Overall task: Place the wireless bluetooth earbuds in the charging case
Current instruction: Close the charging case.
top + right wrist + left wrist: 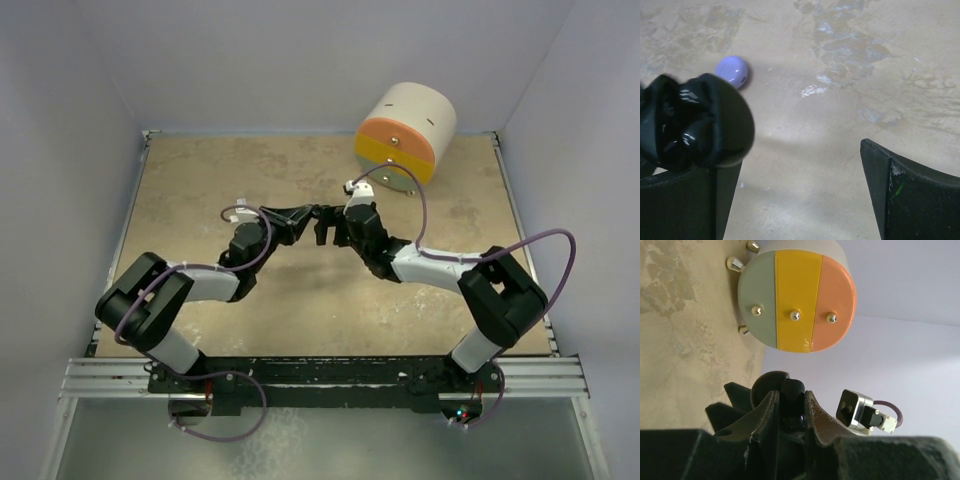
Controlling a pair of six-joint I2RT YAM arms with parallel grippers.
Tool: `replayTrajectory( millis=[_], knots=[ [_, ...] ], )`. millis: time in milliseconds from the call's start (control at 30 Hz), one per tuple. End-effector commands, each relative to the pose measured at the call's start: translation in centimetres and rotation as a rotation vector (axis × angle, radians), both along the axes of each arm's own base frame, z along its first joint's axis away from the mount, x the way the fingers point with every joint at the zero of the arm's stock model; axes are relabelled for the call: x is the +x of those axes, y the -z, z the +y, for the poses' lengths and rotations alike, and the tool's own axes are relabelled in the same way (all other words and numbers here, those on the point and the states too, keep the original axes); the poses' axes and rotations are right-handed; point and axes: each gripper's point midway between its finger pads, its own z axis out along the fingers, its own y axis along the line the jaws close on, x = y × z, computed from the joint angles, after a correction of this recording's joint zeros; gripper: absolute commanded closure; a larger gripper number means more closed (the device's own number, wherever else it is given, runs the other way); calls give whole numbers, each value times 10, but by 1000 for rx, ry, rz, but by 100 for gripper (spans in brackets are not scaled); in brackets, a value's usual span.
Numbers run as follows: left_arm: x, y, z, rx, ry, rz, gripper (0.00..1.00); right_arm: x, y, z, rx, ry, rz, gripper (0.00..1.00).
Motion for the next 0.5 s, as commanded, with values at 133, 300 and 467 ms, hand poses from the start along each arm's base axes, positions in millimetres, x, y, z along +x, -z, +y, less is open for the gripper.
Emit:
replayTrajectory(
  millis=[133, 300, 467],
  knots=[
    [-24, 3, 11, -28, 52, 25, 100, 12, -37, -56, -25, 264, -111, 0],
    [-30, 17, 9, -7, 82, 55, 100, 3, -56, -69, 13, 301, -138, 0],
    [-12, 29, 5, 121, 85, 41, 100, -6, -59, -66, 19, 263, -96, 0]
  ],
)
